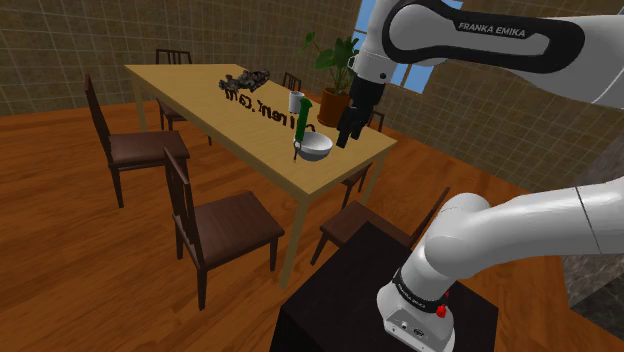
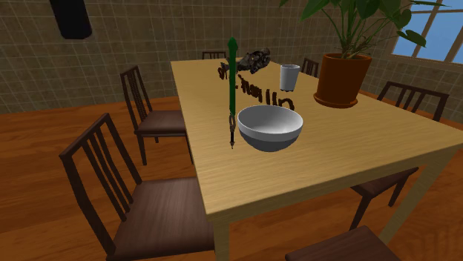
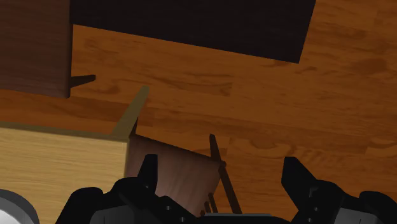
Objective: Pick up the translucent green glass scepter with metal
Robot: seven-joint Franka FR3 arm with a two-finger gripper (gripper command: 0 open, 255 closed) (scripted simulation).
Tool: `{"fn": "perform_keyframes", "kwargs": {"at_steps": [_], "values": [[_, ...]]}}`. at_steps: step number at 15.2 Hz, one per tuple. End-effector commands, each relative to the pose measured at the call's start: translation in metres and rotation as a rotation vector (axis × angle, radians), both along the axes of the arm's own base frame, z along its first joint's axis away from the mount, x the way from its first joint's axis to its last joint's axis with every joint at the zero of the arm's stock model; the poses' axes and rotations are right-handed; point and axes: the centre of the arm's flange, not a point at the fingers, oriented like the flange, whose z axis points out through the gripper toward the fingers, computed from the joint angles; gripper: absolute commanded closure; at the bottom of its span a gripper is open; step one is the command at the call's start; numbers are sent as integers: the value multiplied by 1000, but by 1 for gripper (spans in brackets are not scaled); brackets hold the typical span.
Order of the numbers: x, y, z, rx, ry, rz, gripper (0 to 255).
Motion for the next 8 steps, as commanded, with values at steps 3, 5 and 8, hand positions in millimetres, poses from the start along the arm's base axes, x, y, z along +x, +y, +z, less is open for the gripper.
{"fn": "perform_keyframes", "kwargs": {"at_steps": [3, 5, 8], "values": [[9, -20, -14, 7, -25, 28, 0], [19, -39, -28, 14, -51, 55, 0], [35, -67, -49, 25, -89, 97, 0]]}}
